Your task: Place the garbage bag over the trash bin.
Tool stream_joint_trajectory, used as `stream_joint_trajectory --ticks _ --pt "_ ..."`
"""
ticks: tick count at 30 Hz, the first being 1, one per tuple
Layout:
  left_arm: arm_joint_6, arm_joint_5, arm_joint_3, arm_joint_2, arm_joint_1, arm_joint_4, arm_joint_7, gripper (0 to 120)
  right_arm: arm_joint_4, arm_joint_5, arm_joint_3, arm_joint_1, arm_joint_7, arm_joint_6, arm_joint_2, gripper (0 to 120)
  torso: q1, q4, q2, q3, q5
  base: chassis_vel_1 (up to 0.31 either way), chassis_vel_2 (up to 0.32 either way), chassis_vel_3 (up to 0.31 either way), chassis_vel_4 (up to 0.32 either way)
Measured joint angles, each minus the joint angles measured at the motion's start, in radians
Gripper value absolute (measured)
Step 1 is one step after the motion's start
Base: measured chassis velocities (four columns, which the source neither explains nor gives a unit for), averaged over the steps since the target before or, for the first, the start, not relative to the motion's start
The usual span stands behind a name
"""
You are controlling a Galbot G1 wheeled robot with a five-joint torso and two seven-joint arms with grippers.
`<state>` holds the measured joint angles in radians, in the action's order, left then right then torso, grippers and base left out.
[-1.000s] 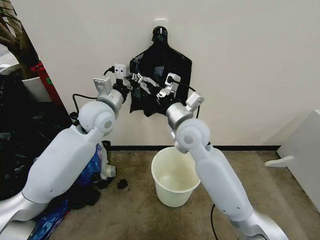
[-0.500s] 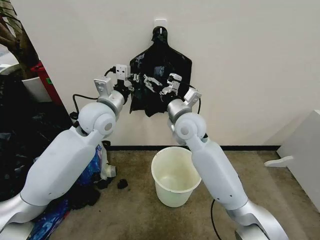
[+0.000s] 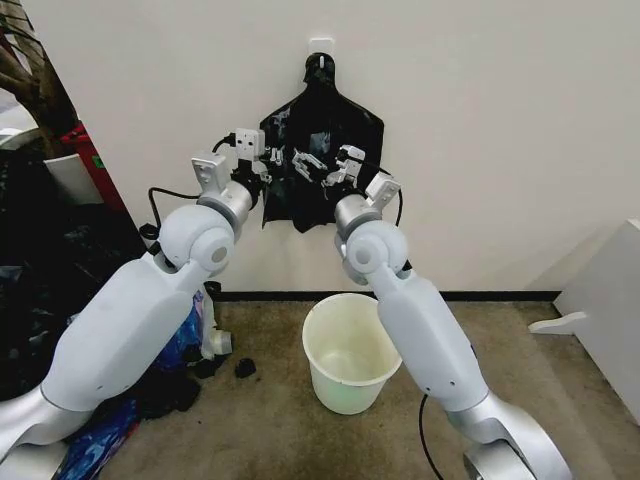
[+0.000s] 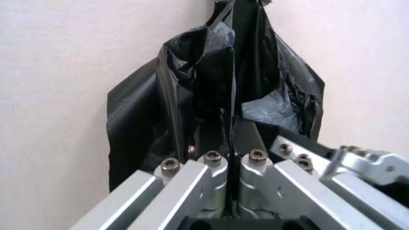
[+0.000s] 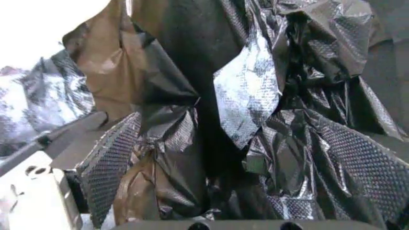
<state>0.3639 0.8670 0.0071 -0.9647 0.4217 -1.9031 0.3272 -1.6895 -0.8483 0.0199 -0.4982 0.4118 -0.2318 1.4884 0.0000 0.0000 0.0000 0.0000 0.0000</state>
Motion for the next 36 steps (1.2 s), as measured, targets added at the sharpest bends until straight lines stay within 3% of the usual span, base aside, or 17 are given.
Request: stream_joint_trajectory --ticks 11,20,29,36 --pt "0.003 0.000 0.001 -0.003 0.000 -0.003 0.000 0 0.027 0.056 0.006 0.005 0.007 -0.004 0.009 99 0.000 0.0001 0.000 0.000 0.0000 0.000 0.000 0.000 0.000" --pt "0.002 0.000 -0.020 0.002 0.015 -0.007 -0.004 0 0.037 0.115 0.037 -0.005 -0.024 -0.004 -0.041 99 0.000 -0.0001 0.000 0.000 0.0000 0.000 0.000 0.000 0.000" --pt "0.001 -0.001 -0.032 0.006 0.029 -0.014 -0.008 0 0.088 0.176 0.040 0.004 -0.036 0.003 -0.025 98 0.000 0.0001 0.000 0.000 0.0000 0.000 0.000 0.000 0.000" --pt "0.001 -0.003 -0.028 0.002 0.034 -0.016 -0.008 0 0.094 0.209 0.027 0.007 -0.039 0.007 -0.015 69 0.000 0.0000 0.000 0.000 0.0000 0.000 0.000 0.000 0.000"
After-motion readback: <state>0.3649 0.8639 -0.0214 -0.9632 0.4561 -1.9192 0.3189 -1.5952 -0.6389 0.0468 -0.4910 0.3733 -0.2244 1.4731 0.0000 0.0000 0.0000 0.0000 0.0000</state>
